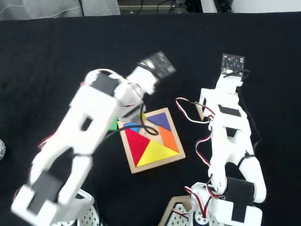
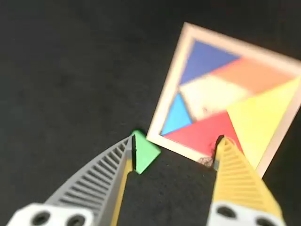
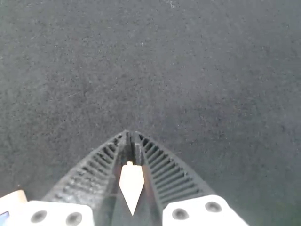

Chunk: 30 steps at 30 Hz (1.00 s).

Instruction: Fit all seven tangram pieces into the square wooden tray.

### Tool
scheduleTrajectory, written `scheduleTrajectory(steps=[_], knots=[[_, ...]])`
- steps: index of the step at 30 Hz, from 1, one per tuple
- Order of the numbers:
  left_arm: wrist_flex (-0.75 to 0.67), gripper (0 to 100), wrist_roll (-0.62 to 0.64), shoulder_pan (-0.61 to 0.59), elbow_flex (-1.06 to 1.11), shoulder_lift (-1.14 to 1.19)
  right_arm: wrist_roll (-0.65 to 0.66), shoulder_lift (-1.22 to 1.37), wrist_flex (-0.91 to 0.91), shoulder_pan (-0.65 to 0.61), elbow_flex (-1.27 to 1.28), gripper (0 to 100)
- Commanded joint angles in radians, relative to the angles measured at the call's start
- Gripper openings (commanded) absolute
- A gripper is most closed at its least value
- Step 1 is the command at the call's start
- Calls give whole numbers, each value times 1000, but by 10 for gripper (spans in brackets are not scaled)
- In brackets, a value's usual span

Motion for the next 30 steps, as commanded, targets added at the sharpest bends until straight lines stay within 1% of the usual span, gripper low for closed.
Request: scheduleTrajectory(steps=[1, 3, 4, 7, 9, 11, 15, 18, 22, 25, 26, 29, 30], knots=[[43, 277, 276, -96, -44, -336, -6, -2, -23, 11, -54, 14], [60, 277, 399, -163, -7, -451, -6, -2, -23, 6, -54, 15], [60, 277, 413, -202, 28, -494, -6, -2, -23, 6, -54, 15], [61, 277, 359, -300, 185, -565, -8, -1, -23, 5, -54, 15], [40, 277, 336, -351, 302, -559, -8, -1, -23, 5, -54, 15], [-55, 277, 350, -377, 418, -526, -8, 1, -25, 3, -54, 15], [-275, 280, 457, -386, 552, -407, 0, 1, -71, -23, -24, 15], [-385, 282, 520, -381, 544, -275, 0, 1, -123, -21, 2, 15], [-402, 297, 559, -354, 452, -52, 0, 1, -127, -21, 5, 15], [-394, 381, 554, -348, 349, 135, 0, 1, -127, -21, 5, 15], [-393, 387, 539, -343, 315, 193, 0, 1, -129, -21, 5, 15], [-359, 376, 440, -325, 219, 328, 2, 1, -129, -23, 5, 15], [-341, 375, 437, -323, 182, 354, 11, 1, -130, -23, 5, 15]])
